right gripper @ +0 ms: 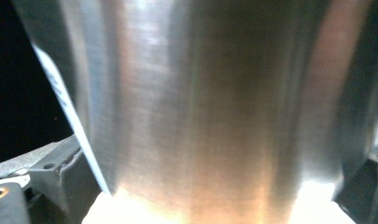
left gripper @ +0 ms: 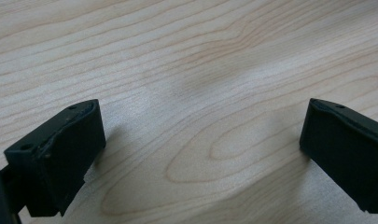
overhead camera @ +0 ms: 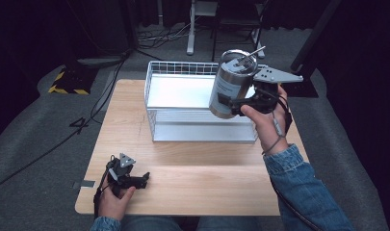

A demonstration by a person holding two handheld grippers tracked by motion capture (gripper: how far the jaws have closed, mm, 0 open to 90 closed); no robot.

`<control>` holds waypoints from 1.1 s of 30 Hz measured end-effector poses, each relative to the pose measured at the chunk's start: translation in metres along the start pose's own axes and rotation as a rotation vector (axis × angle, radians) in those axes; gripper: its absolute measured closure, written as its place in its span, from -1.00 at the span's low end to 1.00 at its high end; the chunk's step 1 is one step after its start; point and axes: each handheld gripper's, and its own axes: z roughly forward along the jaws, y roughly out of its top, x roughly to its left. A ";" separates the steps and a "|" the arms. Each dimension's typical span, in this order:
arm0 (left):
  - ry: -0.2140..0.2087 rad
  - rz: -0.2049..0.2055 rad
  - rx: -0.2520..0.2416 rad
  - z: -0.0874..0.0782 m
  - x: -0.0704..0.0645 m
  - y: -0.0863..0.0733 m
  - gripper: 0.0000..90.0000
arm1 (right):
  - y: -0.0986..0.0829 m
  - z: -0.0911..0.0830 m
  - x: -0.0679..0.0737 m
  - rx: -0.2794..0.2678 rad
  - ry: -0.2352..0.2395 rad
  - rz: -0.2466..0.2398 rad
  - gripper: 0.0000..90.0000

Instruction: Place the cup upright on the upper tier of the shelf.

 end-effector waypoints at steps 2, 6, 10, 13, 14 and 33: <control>0.002 0.001 0.000 0.000 0.000 0.000 -0.99 | 0.001 0.006 -0.005 -0.004 -0.009 0.014 -0.91; 0.002 0.003 0.002 -0.001 0.000 0.000 -0.99 | 0.003 0.020 -0.018 -0.011 -0.026 0.024 -0.91; 0.002 0.003 0.002 -0.001 0.000 0.000 -0.99 | 0.003 0.032 -0.028 -0.002 -0.052 0.034 -0.91; 0.002 0.001 0.002 -0.001 0.000 0.000 -0.99 | 0.002 0.042 -0.037 0.001 -0.070 0.033 -0.91; 0.003 0.001 0.002 -0.001 0.000 0.000 -0.99 | 0.002 0.044 -0.039 0.001 -0.071 0.037 -0.91; 0.001 0.000 0.002 0.000 0.000 0.000 -0.99 | -0.015 0.071 -0.056 0.071 -0.063 0.042 -0.92</control>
